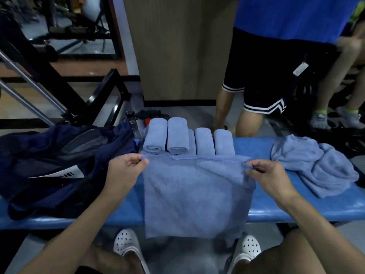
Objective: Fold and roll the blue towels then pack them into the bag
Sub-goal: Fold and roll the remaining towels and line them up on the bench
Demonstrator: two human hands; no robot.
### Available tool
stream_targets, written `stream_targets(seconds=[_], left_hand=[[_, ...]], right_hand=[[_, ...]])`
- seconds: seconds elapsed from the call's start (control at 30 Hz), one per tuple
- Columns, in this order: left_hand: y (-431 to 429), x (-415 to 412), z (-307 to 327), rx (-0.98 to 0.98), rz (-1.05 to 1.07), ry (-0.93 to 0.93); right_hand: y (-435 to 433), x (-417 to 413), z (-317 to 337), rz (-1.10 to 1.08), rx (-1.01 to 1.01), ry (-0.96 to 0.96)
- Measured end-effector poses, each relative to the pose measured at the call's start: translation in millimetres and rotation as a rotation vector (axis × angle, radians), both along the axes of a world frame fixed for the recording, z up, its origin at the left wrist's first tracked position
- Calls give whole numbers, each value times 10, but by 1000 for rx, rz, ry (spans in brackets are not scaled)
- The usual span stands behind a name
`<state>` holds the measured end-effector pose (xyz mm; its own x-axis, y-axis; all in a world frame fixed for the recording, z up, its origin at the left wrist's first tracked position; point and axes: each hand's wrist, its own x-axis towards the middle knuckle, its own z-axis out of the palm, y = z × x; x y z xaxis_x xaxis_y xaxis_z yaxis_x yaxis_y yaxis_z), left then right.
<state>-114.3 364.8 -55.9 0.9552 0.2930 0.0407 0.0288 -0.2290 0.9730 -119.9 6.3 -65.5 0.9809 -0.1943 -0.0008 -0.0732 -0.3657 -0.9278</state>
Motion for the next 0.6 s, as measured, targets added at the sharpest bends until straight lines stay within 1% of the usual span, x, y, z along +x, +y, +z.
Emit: stream_targets(seconds=[0.1,0.27,0.43,0.6], left_hand=[[17,-62,202,-99,3,-34],[41,-134,455,-110,-2,-82],[86,-207,627,-130,-32,-123],[75,-287,843,-226,-76,-213]], right_hand=[[11,-50,223,-4,-7,-82],[17,-120,480,14,12,-166],[28,-163,673,-46,51,-236],[-8,-218,875,-101,118,-324]])
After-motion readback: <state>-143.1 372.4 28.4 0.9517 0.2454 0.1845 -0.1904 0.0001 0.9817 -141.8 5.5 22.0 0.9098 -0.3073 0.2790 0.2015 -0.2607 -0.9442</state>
